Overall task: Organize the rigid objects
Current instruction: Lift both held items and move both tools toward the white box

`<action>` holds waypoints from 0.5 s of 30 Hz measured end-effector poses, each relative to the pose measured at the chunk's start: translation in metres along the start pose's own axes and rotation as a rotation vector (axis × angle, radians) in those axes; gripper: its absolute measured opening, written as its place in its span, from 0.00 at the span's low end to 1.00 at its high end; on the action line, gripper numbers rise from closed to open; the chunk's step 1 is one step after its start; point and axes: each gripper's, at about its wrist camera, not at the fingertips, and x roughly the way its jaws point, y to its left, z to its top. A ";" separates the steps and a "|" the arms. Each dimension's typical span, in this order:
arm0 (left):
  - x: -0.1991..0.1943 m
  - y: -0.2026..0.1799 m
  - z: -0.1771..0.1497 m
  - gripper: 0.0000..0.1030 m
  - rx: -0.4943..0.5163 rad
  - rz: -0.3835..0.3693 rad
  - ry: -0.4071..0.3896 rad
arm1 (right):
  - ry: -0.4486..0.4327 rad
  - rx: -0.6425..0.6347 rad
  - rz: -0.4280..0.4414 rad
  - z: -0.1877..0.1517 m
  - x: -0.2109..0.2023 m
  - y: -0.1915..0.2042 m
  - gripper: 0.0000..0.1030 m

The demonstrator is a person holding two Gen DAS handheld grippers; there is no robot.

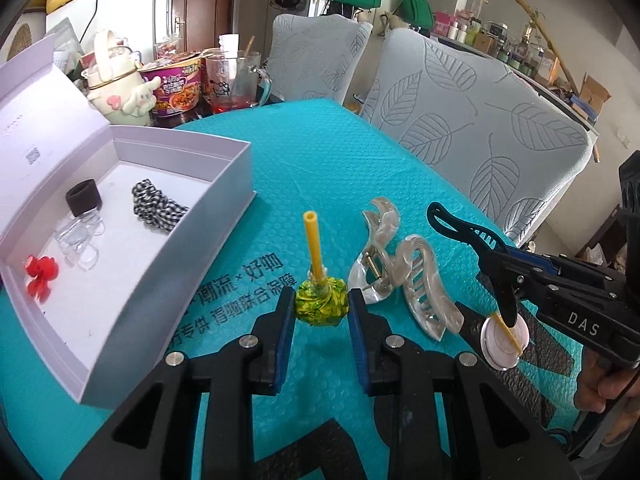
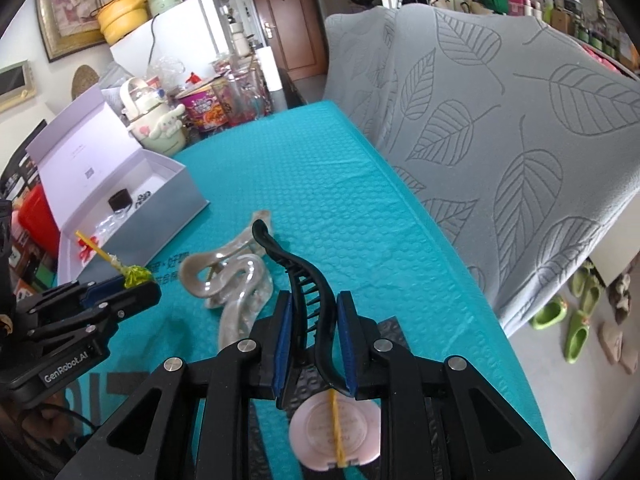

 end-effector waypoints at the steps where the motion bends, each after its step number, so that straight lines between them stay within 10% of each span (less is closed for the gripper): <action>1: -0.004 0.000 -0.002 0.25 -0.002 0.004 -0.003 | -0.004 -0.006 0.004 -0.001 -0.003 0.002 0.21; 15: -0.058 0.015 -0.029 0.25 -0.027 0.072 -0.064 | -0.021 -0.103 0.095 -0.020 -0.029 0.047 0.21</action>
